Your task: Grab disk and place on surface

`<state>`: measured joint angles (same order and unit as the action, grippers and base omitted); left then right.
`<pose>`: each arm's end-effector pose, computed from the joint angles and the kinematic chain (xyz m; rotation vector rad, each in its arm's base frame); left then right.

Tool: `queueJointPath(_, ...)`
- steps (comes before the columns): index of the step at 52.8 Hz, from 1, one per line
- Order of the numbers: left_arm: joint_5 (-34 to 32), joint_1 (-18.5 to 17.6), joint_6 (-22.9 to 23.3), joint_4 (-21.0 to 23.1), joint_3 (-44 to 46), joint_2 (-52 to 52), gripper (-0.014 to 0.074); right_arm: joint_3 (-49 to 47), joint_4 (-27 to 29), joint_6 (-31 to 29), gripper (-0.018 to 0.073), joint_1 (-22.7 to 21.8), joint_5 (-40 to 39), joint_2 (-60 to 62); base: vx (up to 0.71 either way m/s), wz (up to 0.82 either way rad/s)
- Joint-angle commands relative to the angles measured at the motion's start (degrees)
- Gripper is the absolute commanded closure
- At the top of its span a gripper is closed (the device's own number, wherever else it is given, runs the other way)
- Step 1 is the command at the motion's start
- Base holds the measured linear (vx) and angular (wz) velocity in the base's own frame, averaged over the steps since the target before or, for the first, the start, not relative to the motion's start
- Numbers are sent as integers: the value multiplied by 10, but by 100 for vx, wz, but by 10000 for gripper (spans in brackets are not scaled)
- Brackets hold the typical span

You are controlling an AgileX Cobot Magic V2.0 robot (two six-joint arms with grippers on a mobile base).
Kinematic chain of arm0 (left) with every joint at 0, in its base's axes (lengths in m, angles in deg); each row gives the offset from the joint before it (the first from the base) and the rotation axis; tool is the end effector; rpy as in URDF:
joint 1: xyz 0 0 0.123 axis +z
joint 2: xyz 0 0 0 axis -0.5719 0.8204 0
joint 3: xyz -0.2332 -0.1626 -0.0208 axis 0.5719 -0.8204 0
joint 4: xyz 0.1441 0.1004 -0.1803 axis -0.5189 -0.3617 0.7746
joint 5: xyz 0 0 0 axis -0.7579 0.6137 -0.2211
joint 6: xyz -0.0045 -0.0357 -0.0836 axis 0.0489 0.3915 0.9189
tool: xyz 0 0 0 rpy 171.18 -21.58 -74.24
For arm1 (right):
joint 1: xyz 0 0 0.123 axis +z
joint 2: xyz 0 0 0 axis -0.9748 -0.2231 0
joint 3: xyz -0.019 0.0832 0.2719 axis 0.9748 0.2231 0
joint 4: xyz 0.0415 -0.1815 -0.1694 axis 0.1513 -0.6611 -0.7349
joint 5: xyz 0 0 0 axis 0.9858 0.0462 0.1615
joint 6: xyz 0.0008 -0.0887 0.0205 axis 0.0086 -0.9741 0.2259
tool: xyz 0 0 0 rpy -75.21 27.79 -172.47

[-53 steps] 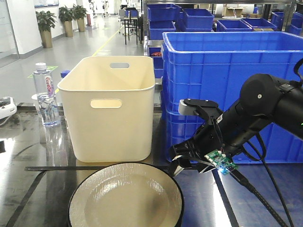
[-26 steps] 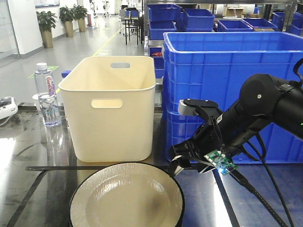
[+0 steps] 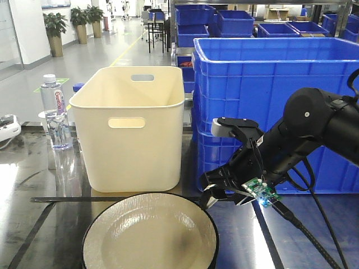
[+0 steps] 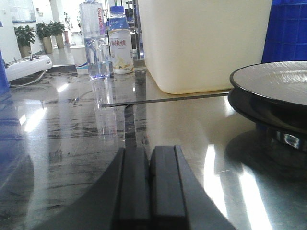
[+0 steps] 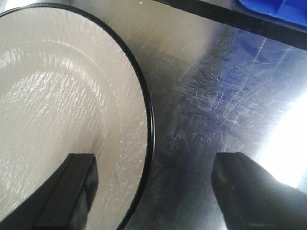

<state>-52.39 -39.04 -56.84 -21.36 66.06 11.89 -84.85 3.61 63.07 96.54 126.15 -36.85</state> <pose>0.0574 -0.0041 0.1961 0.0908 1.5891 -0.0223 0.3548 0.1513 0.3386 -0.5470 2.6299 0.4717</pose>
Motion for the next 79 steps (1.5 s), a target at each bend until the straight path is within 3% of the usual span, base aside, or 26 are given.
queueJointPath(1,-46,-3,7,-3,11,10,606,-18,8,-1,13,-1,-21,27,0,0)
queueJointPath(33,-46,-3,7,-3,11,10,606,-18,6,1,22,-1,-17,27,0,0)
queueJointPath(42,-46,-3,7,-3,11,10,606,-18,-2,12,162,-1,-1,27,0,0)
queueJointPath(52,-46,-3,7,-3,11,10,606,-10,-60,12,387,-1,4,43,0,0)
queueJointPath(60,-46,-3,7,-3,11,10,606,84,-92,12,574,-1,-90,120,0,0)
queueJointPath(68,-46,-3,7,-3,11,10,606,224,-159,19,571,-2,-227,232,0,0)
queueJointPath(79,-46,-3,7,-3,11,10,606,411,-258,116,568,-55,-358,430,0,0)
